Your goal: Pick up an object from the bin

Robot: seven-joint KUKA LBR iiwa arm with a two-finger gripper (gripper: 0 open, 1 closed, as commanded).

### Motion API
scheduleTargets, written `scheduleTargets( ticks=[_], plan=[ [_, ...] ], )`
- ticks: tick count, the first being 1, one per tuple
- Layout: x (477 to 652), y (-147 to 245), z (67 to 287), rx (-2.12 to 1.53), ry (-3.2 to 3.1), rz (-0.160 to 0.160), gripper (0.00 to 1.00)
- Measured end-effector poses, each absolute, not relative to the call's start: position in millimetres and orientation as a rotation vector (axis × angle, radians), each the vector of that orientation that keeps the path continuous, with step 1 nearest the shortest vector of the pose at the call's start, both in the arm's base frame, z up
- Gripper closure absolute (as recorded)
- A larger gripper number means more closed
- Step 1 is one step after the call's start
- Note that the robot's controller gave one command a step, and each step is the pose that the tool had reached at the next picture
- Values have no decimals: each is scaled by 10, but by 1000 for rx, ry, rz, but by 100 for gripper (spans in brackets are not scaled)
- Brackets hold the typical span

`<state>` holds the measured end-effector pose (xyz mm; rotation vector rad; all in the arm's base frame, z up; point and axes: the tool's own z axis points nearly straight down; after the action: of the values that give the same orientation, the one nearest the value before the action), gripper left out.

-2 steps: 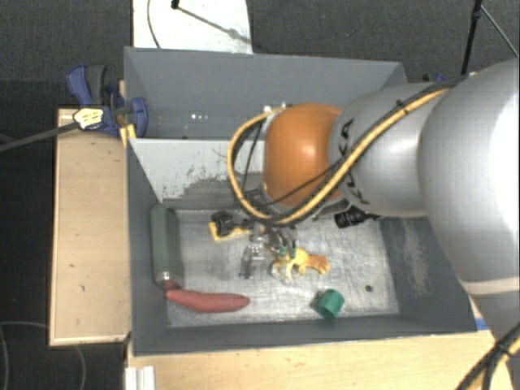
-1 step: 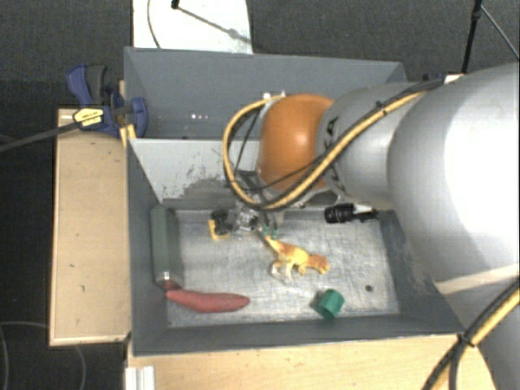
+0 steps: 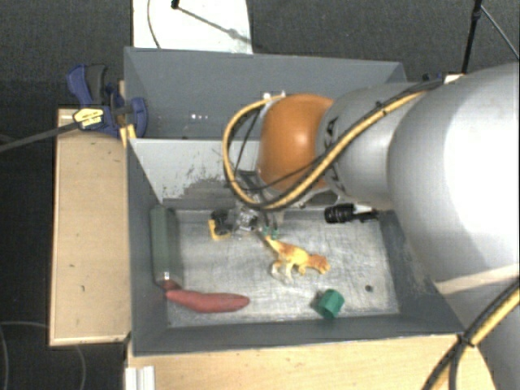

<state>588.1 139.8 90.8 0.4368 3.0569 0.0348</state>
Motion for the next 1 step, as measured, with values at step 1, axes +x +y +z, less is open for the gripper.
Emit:
scheduleTargets(
  ticks=[1],
  plan=[
    [5816,1424,960,434,3060,33,100]
  ],
)
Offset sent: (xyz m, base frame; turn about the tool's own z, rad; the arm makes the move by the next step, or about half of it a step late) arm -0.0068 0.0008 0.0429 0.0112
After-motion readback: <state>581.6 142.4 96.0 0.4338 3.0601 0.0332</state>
